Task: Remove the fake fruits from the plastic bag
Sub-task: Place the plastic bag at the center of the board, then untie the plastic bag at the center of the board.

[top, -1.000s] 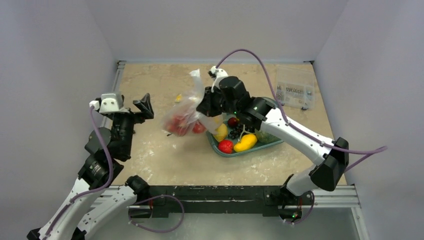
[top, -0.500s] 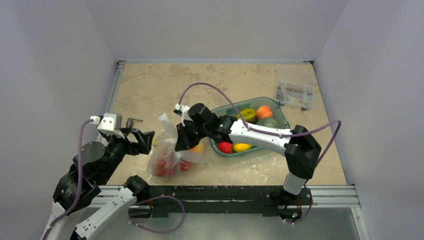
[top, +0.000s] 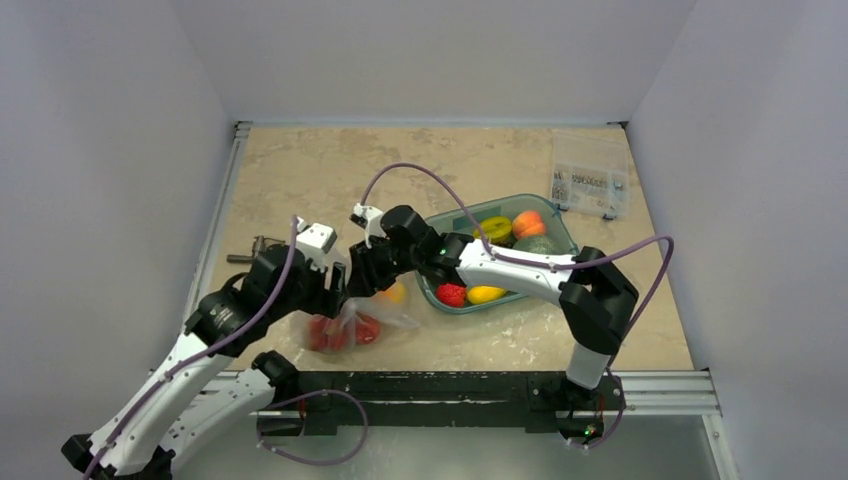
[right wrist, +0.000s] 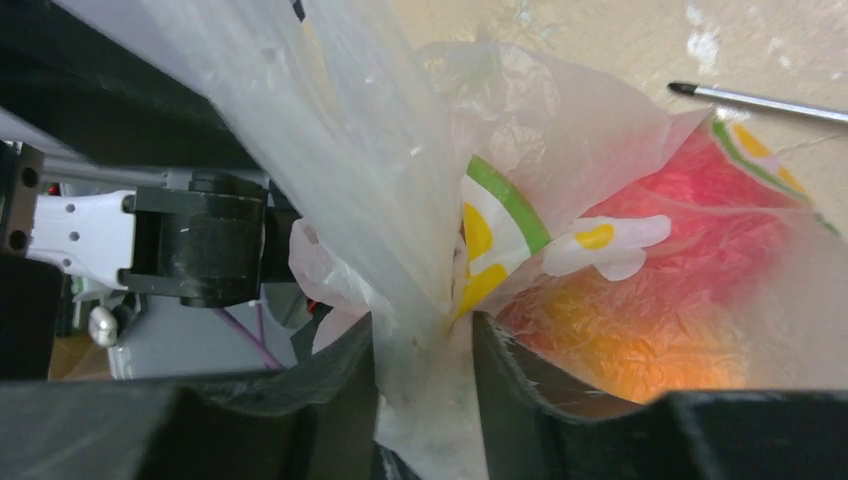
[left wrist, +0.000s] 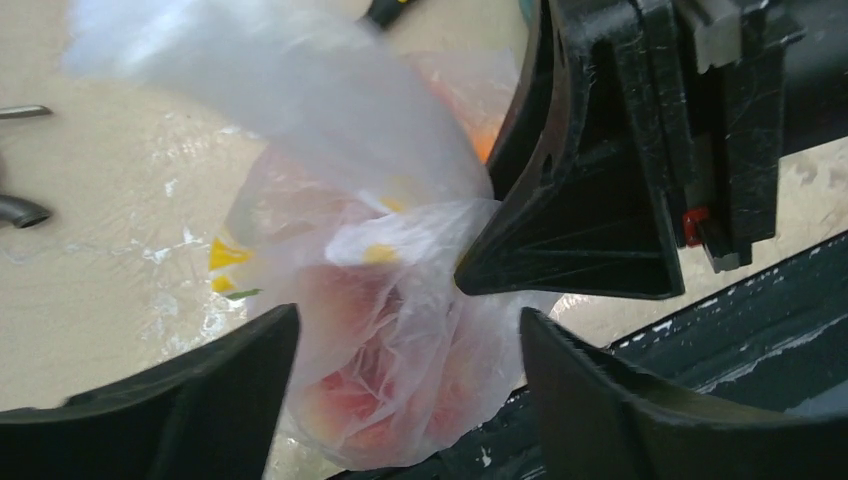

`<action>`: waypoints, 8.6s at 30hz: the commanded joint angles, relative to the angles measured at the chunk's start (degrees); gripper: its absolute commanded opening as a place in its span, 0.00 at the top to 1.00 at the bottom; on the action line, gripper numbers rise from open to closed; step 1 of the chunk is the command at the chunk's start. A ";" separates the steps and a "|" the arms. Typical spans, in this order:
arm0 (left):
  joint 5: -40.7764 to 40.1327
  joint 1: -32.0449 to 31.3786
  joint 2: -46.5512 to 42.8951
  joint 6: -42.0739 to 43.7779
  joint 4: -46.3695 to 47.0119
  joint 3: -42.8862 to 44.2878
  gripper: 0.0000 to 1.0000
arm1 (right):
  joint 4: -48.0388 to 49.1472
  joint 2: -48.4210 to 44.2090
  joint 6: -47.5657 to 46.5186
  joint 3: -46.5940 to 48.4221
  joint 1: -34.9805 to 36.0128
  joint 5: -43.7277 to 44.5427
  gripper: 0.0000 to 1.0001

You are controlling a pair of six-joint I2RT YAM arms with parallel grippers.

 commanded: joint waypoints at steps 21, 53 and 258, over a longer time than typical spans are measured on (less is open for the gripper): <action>2.11 0.10 0.31 3.92 5.13 -1.25 1.00 | 14.53 -14.38 -26.81 -17.84 11.24 26.89 0.46; 9.48 -0.49 0.23 13.61 5.81 8.19 0.38 | 28.59 -19.69 -2.97 -28.24 -4.35 6.68 1.00; -4.55 -2.87 -19.26 10.81 17.17 -4.46 1.00 | 10.50 -15.66 -18.76 -7.15 -0.05 8.84 0.29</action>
